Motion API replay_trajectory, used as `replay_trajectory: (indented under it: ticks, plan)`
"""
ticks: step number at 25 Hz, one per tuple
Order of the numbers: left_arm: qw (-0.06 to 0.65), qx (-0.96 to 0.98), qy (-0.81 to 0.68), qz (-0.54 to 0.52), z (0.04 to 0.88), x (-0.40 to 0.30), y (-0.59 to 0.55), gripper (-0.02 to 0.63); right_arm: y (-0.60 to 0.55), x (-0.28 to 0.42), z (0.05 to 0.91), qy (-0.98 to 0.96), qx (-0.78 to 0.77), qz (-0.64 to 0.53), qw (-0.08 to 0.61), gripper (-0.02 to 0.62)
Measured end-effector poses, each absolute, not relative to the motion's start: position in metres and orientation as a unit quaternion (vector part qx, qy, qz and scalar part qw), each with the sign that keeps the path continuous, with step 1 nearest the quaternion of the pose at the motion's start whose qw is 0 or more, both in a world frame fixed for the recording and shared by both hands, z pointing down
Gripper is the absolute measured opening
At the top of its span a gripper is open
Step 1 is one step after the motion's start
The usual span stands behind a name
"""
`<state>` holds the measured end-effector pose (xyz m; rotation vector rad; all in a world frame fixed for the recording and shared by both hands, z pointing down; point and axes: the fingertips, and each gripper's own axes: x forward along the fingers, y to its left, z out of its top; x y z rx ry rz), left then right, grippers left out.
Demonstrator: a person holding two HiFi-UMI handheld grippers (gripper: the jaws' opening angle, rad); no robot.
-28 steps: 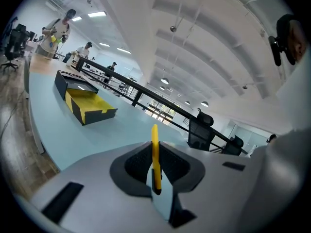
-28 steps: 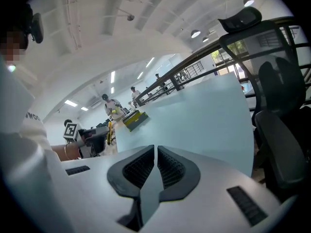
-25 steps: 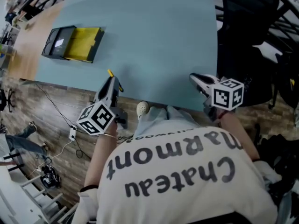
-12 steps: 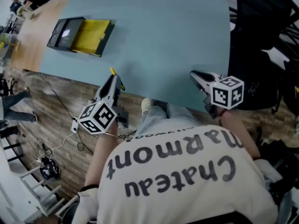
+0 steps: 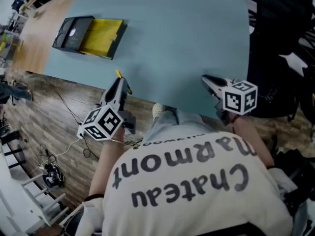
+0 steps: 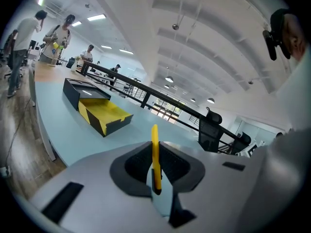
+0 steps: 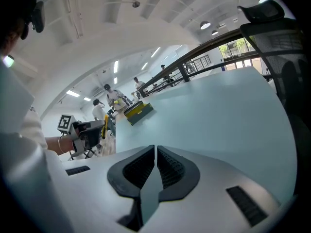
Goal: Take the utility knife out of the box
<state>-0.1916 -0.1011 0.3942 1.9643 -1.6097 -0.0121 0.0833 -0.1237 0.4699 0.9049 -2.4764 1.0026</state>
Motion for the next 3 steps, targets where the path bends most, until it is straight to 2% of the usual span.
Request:
replay_trajectory:
  ticks: [3]
  plan:
    - [0.298, 0.739, -0.604, -0.001, 0.3961, -0.1985, -0.1035, 0.040, -0.1276, 0.0786, 0.4715, -0.865, 0.320, 0.352, 0.160, 0.044]
